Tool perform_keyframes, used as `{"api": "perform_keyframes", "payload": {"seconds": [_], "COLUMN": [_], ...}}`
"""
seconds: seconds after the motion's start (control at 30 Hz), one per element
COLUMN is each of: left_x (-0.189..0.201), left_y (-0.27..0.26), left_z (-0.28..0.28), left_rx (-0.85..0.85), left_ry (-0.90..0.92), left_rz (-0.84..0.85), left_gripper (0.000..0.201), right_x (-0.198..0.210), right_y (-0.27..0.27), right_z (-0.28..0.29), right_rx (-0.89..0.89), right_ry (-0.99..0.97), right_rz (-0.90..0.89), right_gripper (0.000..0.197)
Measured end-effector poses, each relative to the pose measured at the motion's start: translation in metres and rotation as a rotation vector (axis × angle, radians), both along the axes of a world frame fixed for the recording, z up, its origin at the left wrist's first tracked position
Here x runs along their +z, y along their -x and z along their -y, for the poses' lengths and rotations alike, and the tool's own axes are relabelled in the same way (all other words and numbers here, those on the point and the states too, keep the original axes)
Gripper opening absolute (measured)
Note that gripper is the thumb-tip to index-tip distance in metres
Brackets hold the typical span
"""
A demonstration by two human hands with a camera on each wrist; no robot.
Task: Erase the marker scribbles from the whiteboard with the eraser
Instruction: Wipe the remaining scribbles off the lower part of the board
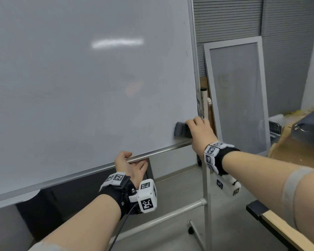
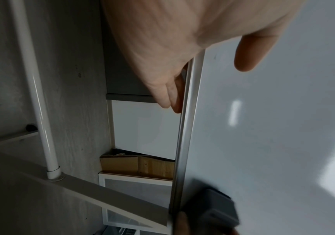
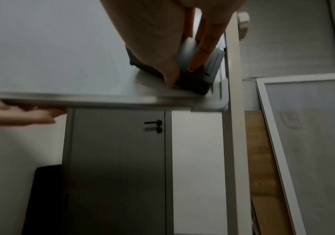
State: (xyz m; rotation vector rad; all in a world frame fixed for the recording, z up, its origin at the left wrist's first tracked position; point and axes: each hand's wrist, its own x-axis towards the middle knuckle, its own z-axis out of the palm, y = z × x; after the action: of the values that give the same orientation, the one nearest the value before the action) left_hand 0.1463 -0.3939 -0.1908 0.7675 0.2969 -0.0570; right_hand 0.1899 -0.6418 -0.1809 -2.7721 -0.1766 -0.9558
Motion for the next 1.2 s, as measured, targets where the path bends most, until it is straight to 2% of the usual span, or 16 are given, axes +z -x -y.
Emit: {"api": "perform_keyframes", "payload": {"seconds": [0.07, 0.13, 0.23, 0.3, 0.4, 0.5, 0.73, 0.83, 0.93, 1.0, 1.07, 1.2], "left_x": [0.000, 0.000, 0.001, 0.003, 0.004, 0.002, -0.002, -0.004, -0.005, -0.004, -0.005, -0.003], "left_y": [0.000, 0.000, 0.002, 0.005, 0.006, 0.003, -0.002, -0.004, -0.005, -0.004, -0.003, -0.003], "left_z": [0.002, 0.001, -0.001, 0.000, 0.000, -0.003, 0.000, -0.001, -0.001, -0.001, -0.003, -0.007], "left_rx": [0.000, -0.011, -0.043, -0.062, -0.078, -0.079, -0.034, -0.041, -0.037, -0.041, -0.041, -0.038], "left_ry": [-0.006, -0.001, 0.015, 0.030, 0.037, 0.032, 0.037, 0.038, 0.048, 0.049, 0.055, 0.052], "left_rz": [0.000, 0.009, 0.026, 0.042, 0.049, 0.046, 0.035, 0.034, 0.039, 0.043, 0.041, 0.048], "left_gripper": [0.039, 0.031, 0.022, 0.018, 0.017, 0.017, 0.015, 0.023, 0.019, 0.016, 0.016, 0.020], "right_x": [-0.017, -0.013, 0.025, 0.056, 0.076, 0.061, -0.004, 0.010, 0.054, 0.075, 0.073, 0.027], "right_y": [0.004, 0.007, 0.003, -0.003, -0.010, -0.010, 0.006, 0.009, 0.001, -0.005, -0.008, -0.003], "right_z": [0.003, 0.007, 0.009, 0.011, 0.009, 0.005, 0.009, 0.012, 0.011, 0.007, -0.002, -0.016], "right_rx": [0.034, 0.074, 0.093, 0.090, 0.045, -0.013, -0.045, 0.008, 0.012, -0.013, -0.034, 0.017], "right_ry": [0.022, 0.015, -0.072, -0.178, -0.192, -0.126, -0.053, -0.056, -0.149, -0.181, -0.133, -0.092], "right_rz": [-0.051, -0.038, 0.119, 0.230, 0.230, 0.165, -0.072, -0.003, 0.180, 0.216, 0.193, 0.114], "right_gripper": [0.063, 0.063, 0.063, 0.054, 0.048, 0.049, 0.049, 0.054, 0.050, 0.046, 0.047, 0.052]}}
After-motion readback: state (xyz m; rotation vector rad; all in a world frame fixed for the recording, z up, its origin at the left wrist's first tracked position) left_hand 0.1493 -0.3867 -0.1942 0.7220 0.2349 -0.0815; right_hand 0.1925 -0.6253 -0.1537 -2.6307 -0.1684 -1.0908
